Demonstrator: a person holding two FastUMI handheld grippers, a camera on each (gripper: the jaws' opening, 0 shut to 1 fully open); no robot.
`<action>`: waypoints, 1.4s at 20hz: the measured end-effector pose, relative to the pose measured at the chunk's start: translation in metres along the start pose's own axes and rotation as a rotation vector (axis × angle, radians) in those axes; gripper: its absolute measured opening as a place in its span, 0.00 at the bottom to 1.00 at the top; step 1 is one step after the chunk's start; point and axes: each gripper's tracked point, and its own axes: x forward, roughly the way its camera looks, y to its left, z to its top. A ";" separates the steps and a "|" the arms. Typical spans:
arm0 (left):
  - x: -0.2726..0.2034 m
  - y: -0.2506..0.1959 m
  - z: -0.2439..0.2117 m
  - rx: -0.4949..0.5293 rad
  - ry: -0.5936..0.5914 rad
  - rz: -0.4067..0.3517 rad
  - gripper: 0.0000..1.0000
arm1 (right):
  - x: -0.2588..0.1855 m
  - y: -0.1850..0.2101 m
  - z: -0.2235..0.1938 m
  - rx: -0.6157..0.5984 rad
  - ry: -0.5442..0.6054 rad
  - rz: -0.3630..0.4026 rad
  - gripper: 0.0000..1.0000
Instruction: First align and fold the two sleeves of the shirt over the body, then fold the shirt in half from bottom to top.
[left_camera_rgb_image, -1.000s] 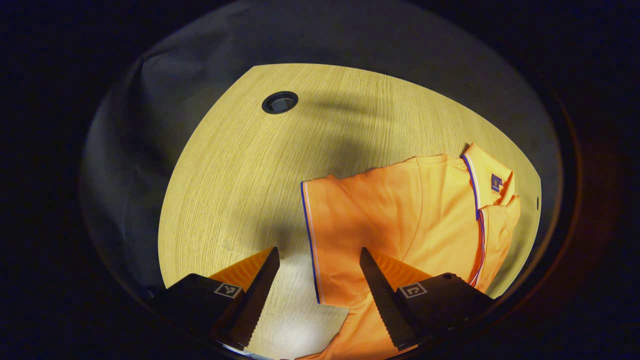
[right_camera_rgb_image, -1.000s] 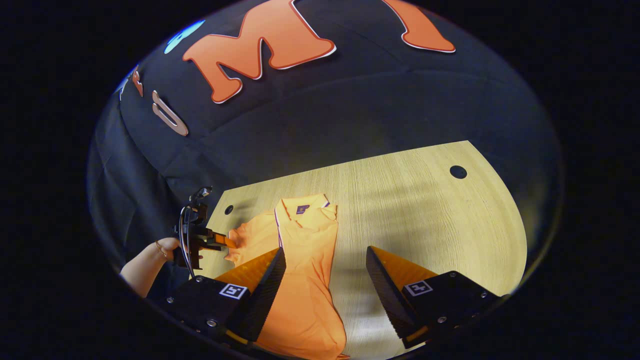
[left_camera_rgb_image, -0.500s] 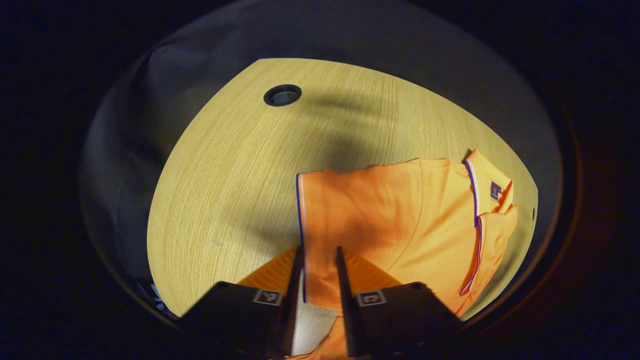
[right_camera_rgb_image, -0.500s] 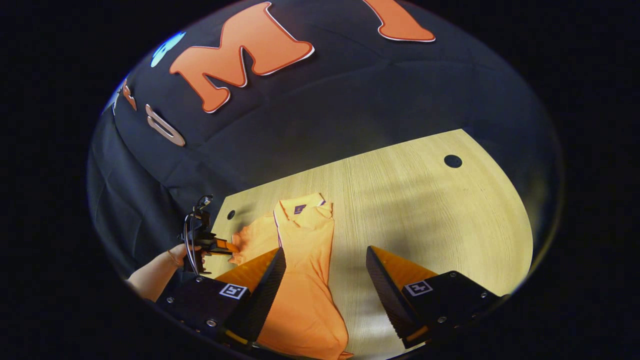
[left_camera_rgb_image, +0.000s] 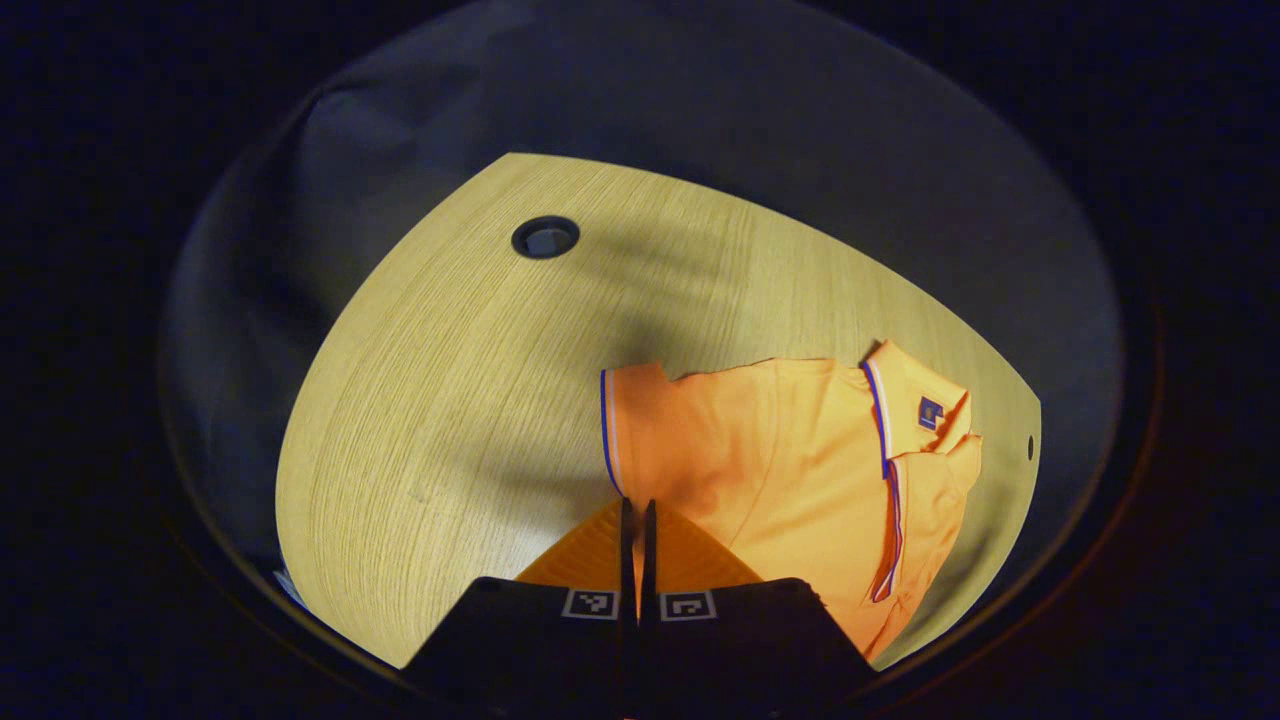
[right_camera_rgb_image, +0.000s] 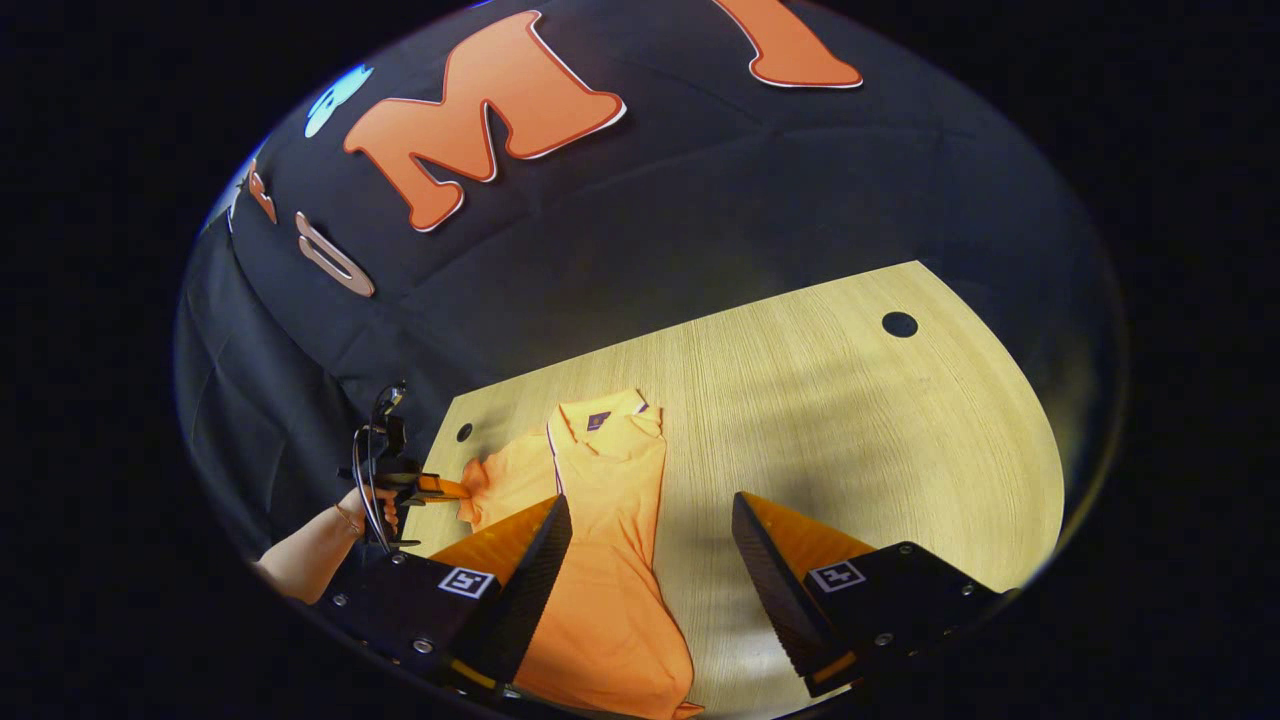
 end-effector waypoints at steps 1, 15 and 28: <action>-0.007 -0.006 0.003 0.028 -0.005 -0.005 0.00 | -0.001 0.000 0.001 0.000 -0.007 0.001 0.98; -0.036 -0.175 -0.035 0.251 0.053 -0.210 0.01 | -0.026 -0.017 -0.009 0.004 -0.013 -0.018 0.98; -0.044 -0.211 -0.079 0.124 0.119 -0.360 1.00 | -0.032 -0.022 -0.031 -0.006 0.009 -0.067 0.98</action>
